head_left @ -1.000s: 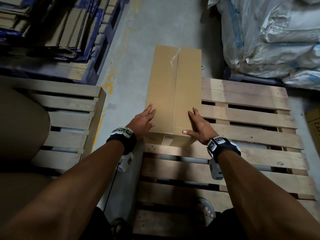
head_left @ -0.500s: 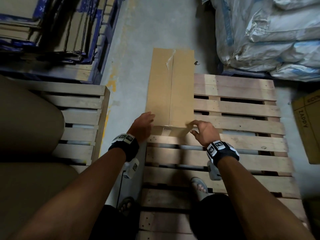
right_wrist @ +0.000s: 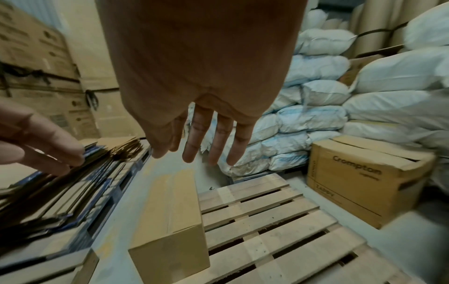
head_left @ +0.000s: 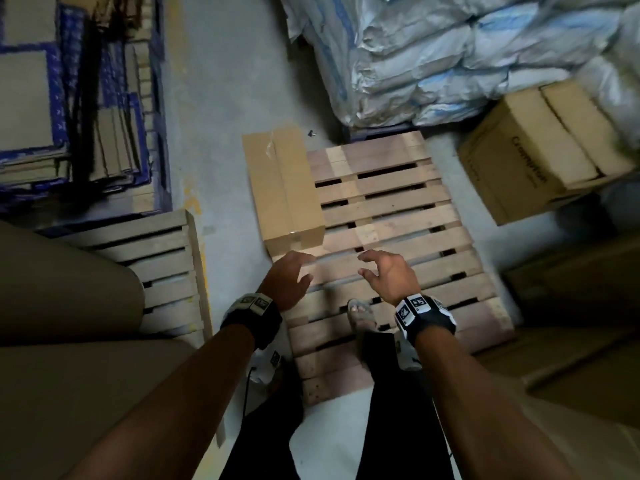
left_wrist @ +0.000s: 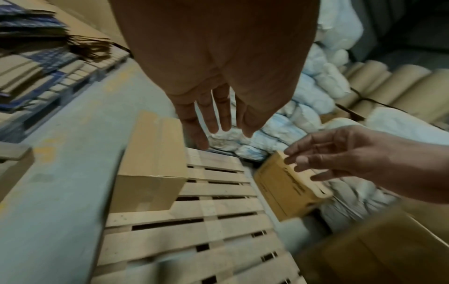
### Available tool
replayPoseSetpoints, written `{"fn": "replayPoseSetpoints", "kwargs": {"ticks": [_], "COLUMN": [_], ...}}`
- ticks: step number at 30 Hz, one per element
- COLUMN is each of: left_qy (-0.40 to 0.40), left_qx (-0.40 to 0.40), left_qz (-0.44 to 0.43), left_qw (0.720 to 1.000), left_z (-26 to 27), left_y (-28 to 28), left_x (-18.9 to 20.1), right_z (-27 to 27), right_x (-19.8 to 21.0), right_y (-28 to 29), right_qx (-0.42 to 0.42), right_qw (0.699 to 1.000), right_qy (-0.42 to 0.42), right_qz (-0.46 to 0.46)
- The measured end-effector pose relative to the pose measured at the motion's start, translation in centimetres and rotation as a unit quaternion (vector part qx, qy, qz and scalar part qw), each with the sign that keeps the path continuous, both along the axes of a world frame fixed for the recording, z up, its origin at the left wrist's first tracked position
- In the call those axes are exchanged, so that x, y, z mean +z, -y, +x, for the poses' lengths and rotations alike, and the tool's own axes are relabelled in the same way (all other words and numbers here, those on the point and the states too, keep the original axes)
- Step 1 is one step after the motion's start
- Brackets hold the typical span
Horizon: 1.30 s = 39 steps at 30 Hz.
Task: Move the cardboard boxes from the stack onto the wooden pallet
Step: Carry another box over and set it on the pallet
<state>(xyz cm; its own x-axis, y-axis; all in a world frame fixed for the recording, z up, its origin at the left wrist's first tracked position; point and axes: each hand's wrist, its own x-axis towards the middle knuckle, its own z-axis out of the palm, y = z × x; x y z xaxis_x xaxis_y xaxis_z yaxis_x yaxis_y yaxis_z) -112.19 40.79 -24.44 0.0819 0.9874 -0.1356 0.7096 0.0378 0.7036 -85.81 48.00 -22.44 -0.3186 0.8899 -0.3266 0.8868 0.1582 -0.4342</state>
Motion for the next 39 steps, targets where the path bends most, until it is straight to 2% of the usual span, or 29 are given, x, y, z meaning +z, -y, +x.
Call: {"fn": "replayPoseSetpoints", "kwargs": {"ticks": [7,12,20,24,27,32,39], "left_qy": [-0.024,-0.029,-0.044,-0.030,-0.020,-0.024,0.007], "left_qx": [-0.104,-0.155,-0.289,-0.348,-0.407,-0.518,-0.590], "left_qz": [-0.036,-0.057,-0.045,-0.045,-0.043,-0.022,0.055], "left_qw": [0.994,0.986,0.955,0.936,0.912,0.855,0.806], "left_z": [7.1,14.4,31.6,40.8,47.2,56.3,65.8], "left_y": [7.0,11.8,20.6,25.7,29.7,34.1,36.1], "left_x": [5.3,6.7,9.5,9.5,10.3,12.8,18.2], "right_z": [6.8,12.8,26.9,34.2,38.9,44.9,50.5], "right_x": [5.4,5.6,4.7,4.1,5.0,8.4,15.5], "right_y": [12.1,20.8,37.2,45.0,50.2,57.0,61.9], "right_qx": [-0.089,-0.151,-0.278,-0.350,-0.421,-0.522,-0.586], "right_qw": [0.995,0.986,0.955,0.931,0.901,0.843,0.782], "right_qy": [-0.051,-0.071,-0.105,-0.107,-0.101,-0.084,-0.015], "right_qz": [0.015,0.001,-0.004,0.005,0.018,0.100,0.212]}}
